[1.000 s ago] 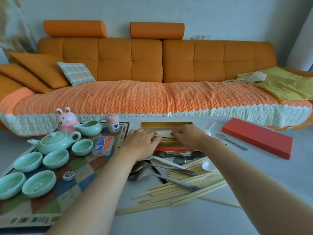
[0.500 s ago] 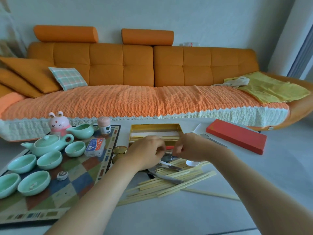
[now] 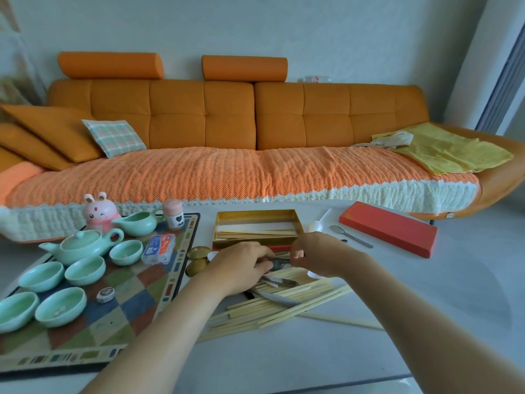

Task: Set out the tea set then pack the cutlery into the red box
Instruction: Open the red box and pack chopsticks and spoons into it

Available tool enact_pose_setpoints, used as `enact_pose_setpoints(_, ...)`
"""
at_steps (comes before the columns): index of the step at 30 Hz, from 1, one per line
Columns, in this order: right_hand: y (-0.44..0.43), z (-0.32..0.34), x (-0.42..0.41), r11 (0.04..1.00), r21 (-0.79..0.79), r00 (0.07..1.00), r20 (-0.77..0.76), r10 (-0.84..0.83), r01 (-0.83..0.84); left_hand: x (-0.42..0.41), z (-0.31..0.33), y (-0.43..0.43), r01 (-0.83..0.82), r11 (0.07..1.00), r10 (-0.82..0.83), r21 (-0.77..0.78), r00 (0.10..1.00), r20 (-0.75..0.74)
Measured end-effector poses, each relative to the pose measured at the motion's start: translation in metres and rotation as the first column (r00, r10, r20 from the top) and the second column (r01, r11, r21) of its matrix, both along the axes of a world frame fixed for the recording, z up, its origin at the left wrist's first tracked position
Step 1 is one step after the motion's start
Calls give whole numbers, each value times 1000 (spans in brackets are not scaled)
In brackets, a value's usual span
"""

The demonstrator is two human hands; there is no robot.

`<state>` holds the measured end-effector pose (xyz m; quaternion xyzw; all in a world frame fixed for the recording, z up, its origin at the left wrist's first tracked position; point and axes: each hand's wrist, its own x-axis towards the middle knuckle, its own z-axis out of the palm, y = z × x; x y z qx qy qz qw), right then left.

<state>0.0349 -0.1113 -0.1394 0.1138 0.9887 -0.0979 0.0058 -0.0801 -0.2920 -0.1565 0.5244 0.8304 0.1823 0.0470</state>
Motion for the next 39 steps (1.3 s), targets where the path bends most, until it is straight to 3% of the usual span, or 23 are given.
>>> enact_pose_setpoints(18, 3, -2, -2, 992, -128, 1000, -8, -5, 4, -5, -11, 12, 4, 999, -3, -40, 999, 41)
enact_pose_setpoints(22, 7, -1, -1, 986, -166, 993, -110, -38, 19, 0, -5, 11, -29, 995, 29, 99, 1000, 4)
enact_pose_setpoints(26, 6, 3, -4, 976, -216, 967, -241, -75, 22, -4, 0, 13, -127, 958, 112, 256, 991, 71)
enact_pose_setpoints(33, 9, 5, -20, 982, -164, 910, -385, -154, 97, -51, 13, -2, -302, 812, 308, 499, 949, 73)
enact_pose_setpoints(39, 8, -2, -59, 969, -140, 874, -421, -243, 203, -78, -5, -9, -280, 859, 390, 430, 901, -192)
